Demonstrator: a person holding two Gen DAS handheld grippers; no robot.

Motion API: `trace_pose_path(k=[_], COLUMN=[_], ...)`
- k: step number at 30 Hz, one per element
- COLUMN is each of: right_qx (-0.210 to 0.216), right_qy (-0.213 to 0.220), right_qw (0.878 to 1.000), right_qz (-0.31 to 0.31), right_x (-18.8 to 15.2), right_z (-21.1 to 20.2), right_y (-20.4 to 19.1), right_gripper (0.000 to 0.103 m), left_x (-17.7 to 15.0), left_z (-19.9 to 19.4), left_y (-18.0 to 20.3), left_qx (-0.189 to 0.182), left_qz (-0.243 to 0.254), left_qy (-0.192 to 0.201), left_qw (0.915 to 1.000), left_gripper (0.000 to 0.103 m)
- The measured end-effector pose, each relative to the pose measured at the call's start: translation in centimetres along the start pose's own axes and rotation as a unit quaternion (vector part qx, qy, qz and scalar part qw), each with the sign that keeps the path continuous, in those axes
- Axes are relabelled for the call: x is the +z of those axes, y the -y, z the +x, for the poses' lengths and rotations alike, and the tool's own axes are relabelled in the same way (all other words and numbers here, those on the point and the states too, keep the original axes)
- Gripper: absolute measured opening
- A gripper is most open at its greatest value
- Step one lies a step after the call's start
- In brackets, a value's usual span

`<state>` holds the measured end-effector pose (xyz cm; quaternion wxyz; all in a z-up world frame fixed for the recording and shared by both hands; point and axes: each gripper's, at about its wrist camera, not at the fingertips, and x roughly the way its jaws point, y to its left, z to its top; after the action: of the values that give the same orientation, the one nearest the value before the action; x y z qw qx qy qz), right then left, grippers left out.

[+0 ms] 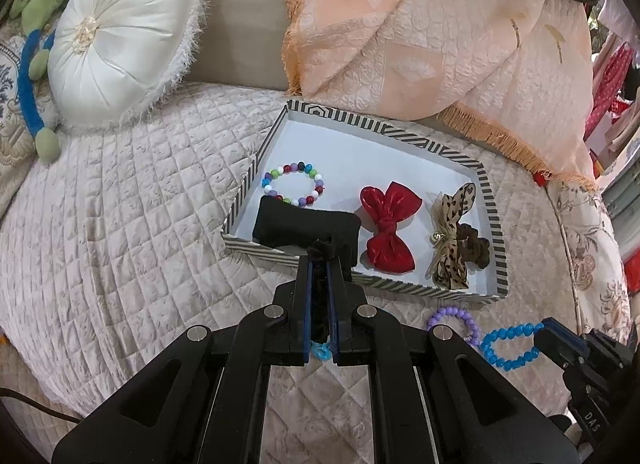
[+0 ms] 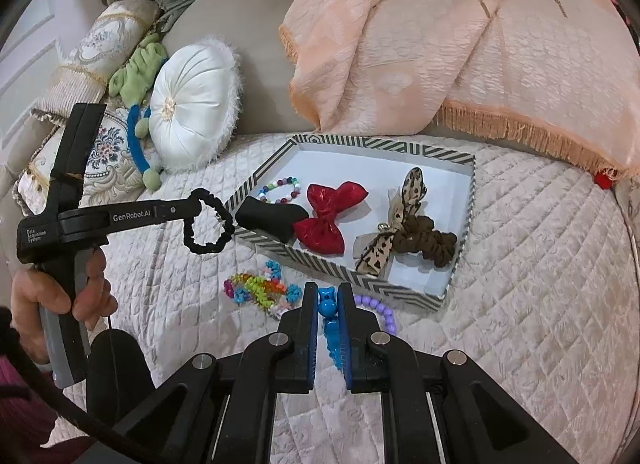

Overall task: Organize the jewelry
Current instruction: 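Carry the blue bracelet over the tray with the right tool while the left tool carries the black hair tie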

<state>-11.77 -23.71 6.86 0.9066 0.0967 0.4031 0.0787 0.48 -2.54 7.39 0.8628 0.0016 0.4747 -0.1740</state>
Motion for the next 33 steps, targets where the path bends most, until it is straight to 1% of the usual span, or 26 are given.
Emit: trace_pose_path(k=[10,21,33], right_qx=[0.000,-0.001,-0.005], right_qy=[-0.008,-0.021,-0.039], right_qw=[1.000,1.000,0.999], right_qz=[-0.007,-0.005,-0.008], right_x=[2.8,5.9,8.6], right_z=[2.5,5.3,8.9], right_y=[0.7,1.7,2.8], right_gripper=[0.009,0.009,0.009], left_x=[1.7,4.1,6.8], left_z=[2.2,4.4,6.9], left_y=[0.8,0.6,1.0], left_qx=[0.011,0.003,0.020], left_qz=[0.012,-0.004,0.009], left_qy=[-0.010,-0.027,-0.030], left_qw=[0.9998,0.9996,0.9993], left_gripper=[0.006,0.006,0.006])
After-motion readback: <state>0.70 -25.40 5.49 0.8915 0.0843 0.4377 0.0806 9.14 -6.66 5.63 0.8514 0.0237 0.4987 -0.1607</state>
